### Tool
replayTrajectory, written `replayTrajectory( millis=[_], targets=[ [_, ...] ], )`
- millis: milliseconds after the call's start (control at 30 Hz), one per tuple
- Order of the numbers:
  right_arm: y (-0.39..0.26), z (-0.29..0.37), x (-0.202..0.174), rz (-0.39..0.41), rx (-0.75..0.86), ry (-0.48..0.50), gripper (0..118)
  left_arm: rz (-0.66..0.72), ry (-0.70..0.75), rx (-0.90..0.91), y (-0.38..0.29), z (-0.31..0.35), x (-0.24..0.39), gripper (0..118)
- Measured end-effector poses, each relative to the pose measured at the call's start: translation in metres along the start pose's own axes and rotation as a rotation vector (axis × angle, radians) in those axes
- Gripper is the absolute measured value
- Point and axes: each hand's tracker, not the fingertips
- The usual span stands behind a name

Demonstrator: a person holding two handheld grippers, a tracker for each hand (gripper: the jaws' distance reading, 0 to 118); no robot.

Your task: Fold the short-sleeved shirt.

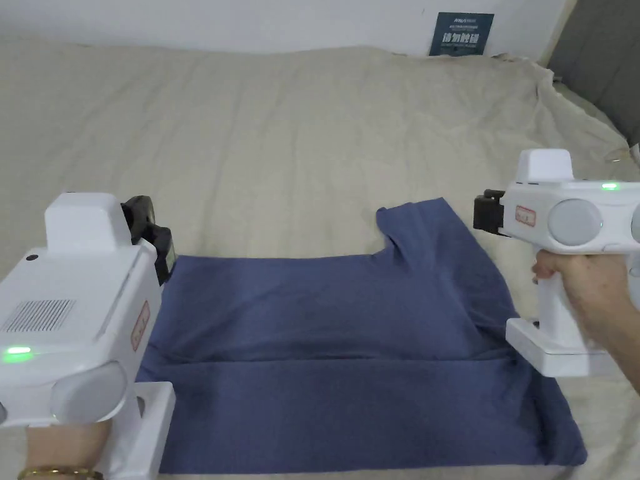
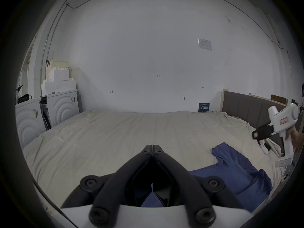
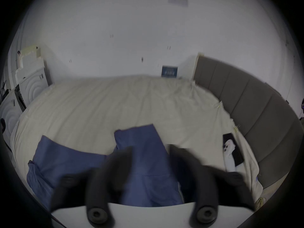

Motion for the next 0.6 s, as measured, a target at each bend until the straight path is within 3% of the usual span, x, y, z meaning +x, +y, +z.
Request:
replayTrajectory(
  millis=[133,367,467,600],
  targets=[
    [0.010,-0.052,0.009,-0.027,-0.181,-0.021,115,0.006,-0.003,-0.023,-0.001,-0.021,0.000,0],
    [-0.006,-0.129,0.028,-0.031,-0.422,-0.128,114,0.043,-0.002,-0.069,-0.008,-0.056,0.001,0],
    [-0.011,-0.149,0.031,-0.062,-0.463,-0.153,104,0.038,0.006,-0.092,-0.013,-0.067,0.001,0],
    [-0.015,-0.164,0.035,-0.138,-0.472,-0.134,70,0.033,0.011,-0.123,-0.022,-0.077,-0.001,0]
  ],
)
